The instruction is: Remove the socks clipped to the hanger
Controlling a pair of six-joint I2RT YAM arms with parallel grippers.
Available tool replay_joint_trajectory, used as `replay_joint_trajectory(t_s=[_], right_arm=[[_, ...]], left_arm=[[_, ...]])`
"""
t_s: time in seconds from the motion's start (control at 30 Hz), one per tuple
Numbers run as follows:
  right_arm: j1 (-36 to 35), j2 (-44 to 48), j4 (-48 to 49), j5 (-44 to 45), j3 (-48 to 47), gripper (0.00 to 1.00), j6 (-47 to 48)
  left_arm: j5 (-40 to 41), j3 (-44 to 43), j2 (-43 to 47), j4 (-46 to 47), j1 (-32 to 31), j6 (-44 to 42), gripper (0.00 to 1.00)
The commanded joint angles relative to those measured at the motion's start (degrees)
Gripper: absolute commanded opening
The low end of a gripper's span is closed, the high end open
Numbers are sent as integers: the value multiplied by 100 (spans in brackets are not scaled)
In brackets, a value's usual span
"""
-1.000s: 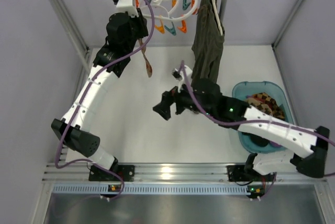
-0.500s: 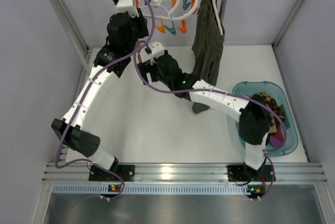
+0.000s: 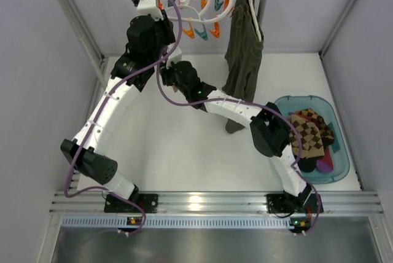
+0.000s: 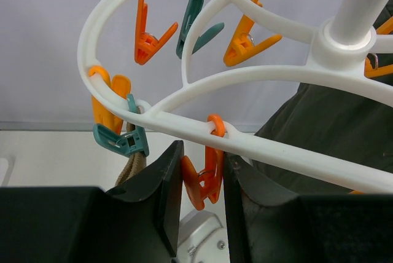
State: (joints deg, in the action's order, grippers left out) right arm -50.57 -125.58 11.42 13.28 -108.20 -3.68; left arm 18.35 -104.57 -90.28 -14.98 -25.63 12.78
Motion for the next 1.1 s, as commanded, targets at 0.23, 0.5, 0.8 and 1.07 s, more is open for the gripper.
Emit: replay_joint_trajectory(t_s=[0.23,0.5,0.8,1.07], right_arm=[[-32,130,1415,272,457,0,228],[-32,631,1548,-9,976,0,157],[-41,816,1293,-589,1038,0,140],[-50,1000,1161,-739,1161,0,96]], left_arm=[[-68,-28,317,215,-197,23,49],[432,1061,1538,206,-232,146,98],[539,1265,1638,189,-101,-108,96],[740,702,1118,-13,40,-249,80]])
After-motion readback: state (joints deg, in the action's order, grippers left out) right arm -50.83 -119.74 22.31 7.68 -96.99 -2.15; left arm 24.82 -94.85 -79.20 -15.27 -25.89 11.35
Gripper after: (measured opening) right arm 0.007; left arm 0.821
